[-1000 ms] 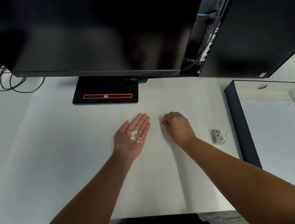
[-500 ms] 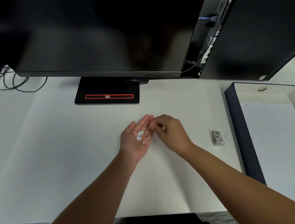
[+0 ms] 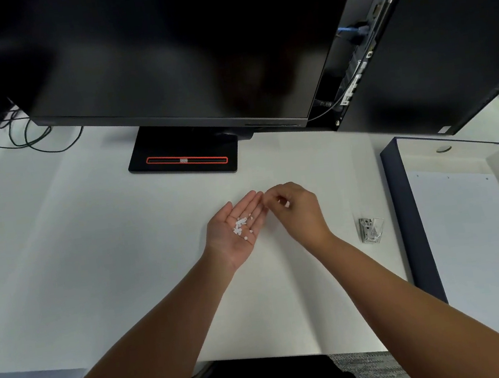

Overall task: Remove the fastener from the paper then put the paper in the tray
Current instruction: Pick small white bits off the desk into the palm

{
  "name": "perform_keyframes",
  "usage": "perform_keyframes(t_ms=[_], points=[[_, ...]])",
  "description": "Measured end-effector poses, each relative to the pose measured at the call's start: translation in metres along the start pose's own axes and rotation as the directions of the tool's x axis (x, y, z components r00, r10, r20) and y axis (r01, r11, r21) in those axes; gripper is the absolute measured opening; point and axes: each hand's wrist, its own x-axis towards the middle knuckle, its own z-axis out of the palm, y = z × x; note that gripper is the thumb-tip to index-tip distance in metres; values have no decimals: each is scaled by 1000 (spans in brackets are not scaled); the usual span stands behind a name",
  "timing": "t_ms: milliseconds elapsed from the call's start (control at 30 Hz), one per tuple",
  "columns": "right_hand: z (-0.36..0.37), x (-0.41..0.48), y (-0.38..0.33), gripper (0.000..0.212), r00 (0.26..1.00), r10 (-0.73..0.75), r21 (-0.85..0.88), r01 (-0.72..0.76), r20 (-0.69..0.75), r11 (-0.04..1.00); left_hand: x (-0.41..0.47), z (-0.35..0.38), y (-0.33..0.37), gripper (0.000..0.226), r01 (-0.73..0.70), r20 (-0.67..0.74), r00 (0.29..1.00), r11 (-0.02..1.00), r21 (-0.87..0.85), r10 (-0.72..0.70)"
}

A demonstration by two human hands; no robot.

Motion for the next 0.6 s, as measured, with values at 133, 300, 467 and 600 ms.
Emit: perform_keyframes(t_ms=[133,300,467,600], points=[[-12,-10,31,15,998,58,-92,-57,5,994,-3,-8,11,46,-18,21,1000,999,-41,19],[-10,-29,64,24,995,8,-238,16,99,971,-4,-16,19,46,-38,32,999,996,-82,41],[4,-40,67,27,985,-148,-334,170,92,927,-5,-19,20,46,-34,62,997,993,-113,41],[6,-41,66,31,979,-178,-298,199,95,934,-5,-18,19,46,-30,80,996,992,-123,41]])
